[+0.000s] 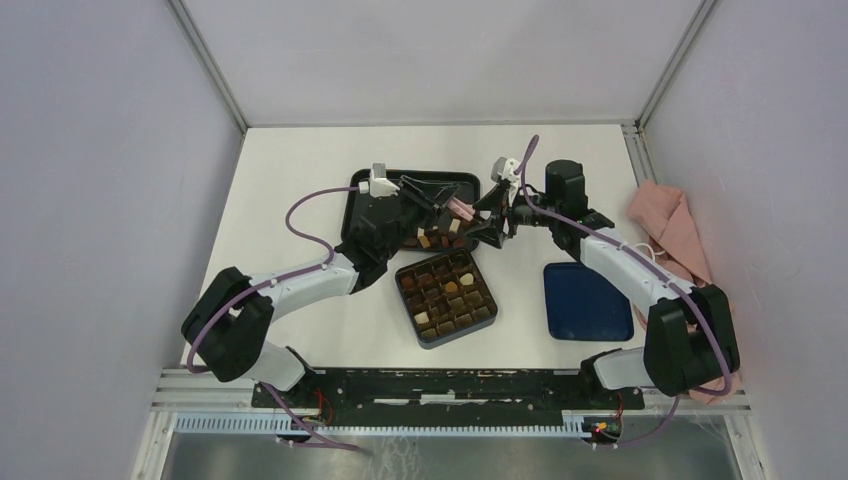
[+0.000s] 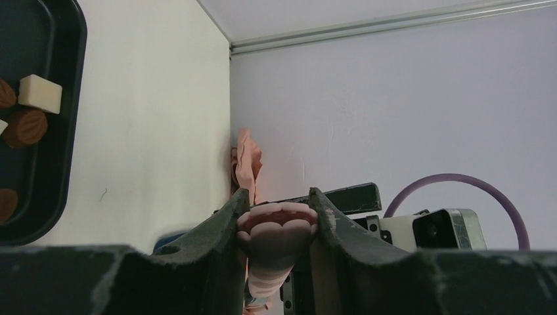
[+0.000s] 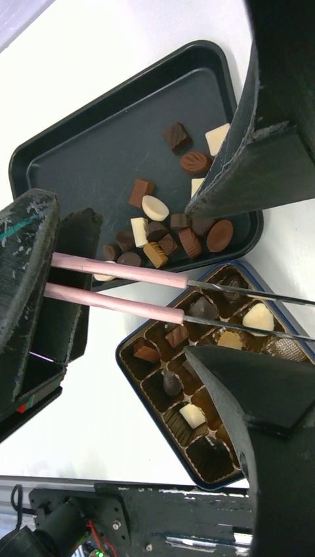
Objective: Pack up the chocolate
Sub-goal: Adjust the clamp.
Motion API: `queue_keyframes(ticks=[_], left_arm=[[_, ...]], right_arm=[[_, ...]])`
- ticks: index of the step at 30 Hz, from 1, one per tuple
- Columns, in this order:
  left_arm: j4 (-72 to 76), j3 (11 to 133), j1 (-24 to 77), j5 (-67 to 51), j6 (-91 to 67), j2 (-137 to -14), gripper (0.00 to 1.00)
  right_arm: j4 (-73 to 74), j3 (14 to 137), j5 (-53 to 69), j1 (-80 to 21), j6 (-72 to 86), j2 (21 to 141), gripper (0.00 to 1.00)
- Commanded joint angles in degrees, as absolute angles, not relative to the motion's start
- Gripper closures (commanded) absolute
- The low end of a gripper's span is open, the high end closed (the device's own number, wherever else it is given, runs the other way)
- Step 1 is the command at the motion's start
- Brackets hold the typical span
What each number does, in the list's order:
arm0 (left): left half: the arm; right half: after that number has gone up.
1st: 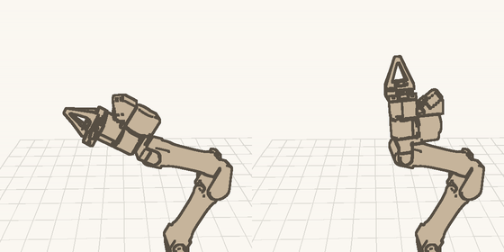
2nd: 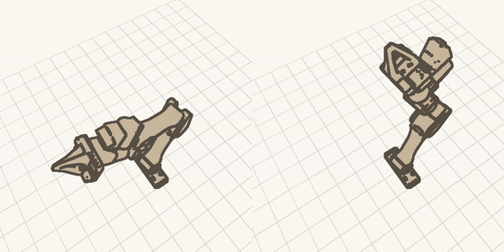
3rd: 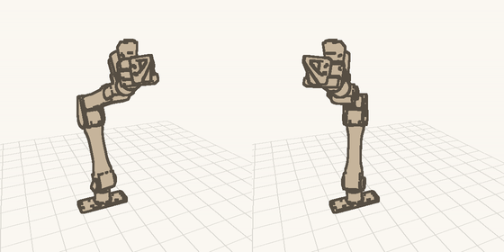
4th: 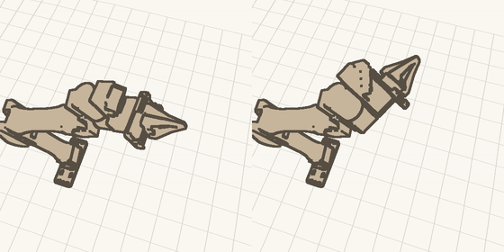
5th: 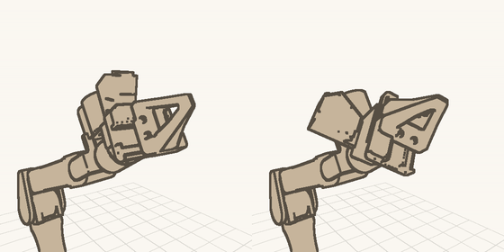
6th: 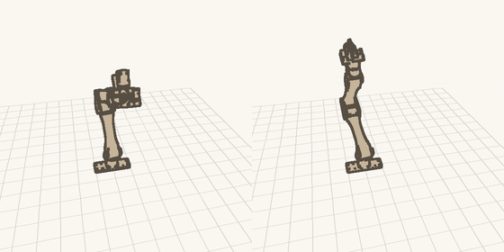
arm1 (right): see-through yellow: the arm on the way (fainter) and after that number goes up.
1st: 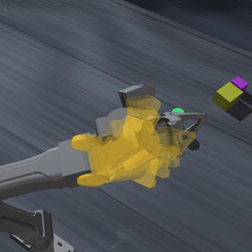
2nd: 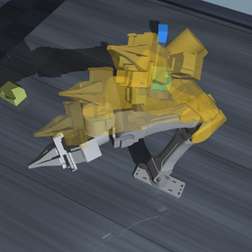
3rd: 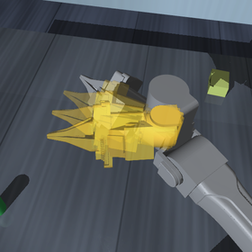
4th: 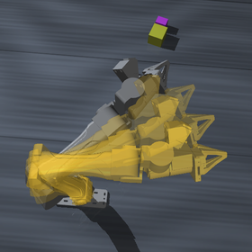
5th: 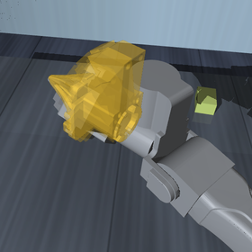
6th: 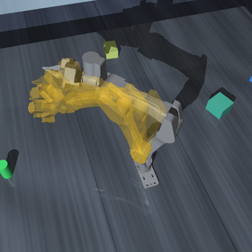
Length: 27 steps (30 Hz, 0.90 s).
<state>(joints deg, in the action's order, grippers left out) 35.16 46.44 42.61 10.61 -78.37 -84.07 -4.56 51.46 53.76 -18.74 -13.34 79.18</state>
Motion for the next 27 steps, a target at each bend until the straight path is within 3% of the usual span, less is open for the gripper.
queue_keyframes(ticks=[1,14,19,27], left_arm=[[35.28,46.71,42.79,13.20,-76.64,-82.51,0.93],[35.68,46.59,42.80,13.30,-77.58,-82.90,0.90],[36.03,46.52,42.75,12.69,-78.04,-83.14,0.78],[36.39,45.83,42.74,12.32,-78.13,-82.48,0.50]], right_arm=[[-2.73,53.44,52.76,-18.87,-15.73,76.80,0.24],[-4.63,52.39,47.53,-21.42,-14.77,76.91,0.57],[-5.27,52.12,47.11,-21.45,-13.85,77.01,0.68],[-6.06,51.95,49.20,-21.34,-12.96,77.16,0.72]])
